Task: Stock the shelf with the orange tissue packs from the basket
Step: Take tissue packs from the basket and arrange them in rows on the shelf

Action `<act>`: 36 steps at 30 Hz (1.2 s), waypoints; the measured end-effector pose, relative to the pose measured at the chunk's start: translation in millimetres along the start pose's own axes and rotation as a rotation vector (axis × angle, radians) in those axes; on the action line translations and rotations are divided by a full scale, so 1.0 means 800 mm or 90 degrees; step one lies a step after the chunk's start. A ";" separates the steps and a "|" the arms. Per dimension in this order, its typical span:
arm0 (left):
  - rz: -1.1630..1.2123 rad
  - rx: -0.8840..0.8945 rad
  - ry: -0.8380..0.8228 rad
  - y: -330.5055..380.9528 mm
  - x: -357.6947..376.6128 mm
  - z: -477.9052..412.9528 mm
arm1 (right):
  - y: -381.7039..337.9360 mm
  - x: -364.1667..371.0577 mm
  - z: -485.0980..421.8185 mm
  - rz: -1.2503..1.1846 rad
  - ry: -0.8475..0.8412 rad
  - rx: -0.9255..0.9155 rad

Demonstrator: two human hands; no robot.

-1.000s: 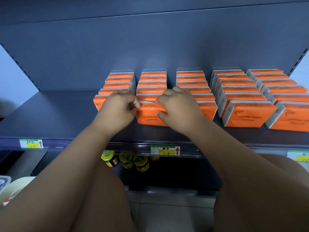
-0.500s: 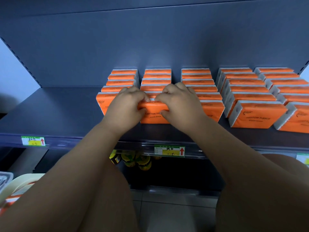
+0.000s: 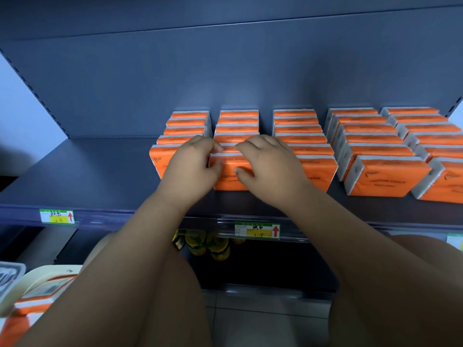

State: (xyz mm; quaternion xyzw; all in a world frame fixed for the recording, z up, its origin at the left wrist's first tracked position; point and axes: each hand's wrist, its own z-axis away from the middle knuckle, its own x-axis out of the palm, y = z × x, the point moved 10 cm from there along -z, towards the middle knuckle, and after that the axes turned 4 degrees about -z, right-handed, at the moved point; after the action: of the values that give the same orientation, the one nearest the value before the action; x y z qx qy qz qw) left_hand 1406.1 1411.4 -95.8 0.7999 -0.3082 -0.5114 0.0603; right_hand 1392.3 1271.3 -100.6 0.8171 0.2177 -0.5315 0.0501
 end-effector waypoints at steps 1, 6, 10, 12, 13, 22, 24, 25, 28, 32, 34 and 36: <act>-0.021 -0.007 0.010 0.000 -0.005 0.003 | -0.002 -0.003 0.002 -0.029 0.016 0.002; -0.181 -0.085 0.051 -0.009 -0.029 0.024 | -0.014 -0.016 0.012 -0.132 0.050 0.049; -0.254 -0.092 0.124 -0.010 -0.072 0.044 | -0.038 -0.023 0.016 -0.238 0.054 0.092; -0.255 -0.116 0.165 -0.019 -0.102 0.063 | -0.063 -0.026 0.016 -0.271 0.050 0.088; -0.257 -0.129 0.185 -0.023 -0.118 0.077 | -0.078 -0.027 0.016 -0.285 0.048 0.079; -0.363 -0.293 0.167 -0.110 -0.208 0.303 | -0.344 -0.003 0.054 -0.270 0.036 -0.177; -0.396 -0.391 0.136 -0.153 -0.222 0.370 | -0.430 0.042 0.078 -0.267 -0.042 -0.256; -0.413 -0.443 0.118 -0.174 -0.229 0.403 | -0.465 0.067 0.090 -0.273 -0.081 -0.275; -0.445 -0.553 0.116 -0.212 -0.253 0.487 | -0.529 0.135 0.120 -0.283 -0.177 -0.283; -0.458 -0.641 0.095 -0.240 -0.251 0.558 | -0.541 0.219 0.163 -0.215 -0.318 -0.263; -0.439 -0.670 0.081 -0.253 -0.235 0.586 | -0.534 0.255 0.176 -0.185 -0.380 -0.242; -0.421 -0.685 0.072 -0.265 -0.215 0.608 | -0.525 0.287 0.183 -0.170 -0.432 -0.212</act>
State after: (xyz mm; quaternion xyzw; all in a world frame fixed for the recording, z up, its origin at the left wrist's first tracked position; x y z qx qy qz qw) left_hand 1032.5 1783.3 -277.5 0.7364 0.2590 -0.5434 0.3088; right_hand 1174.5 1672.6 -305.1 0.5402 0.3760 -0.7306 0.1814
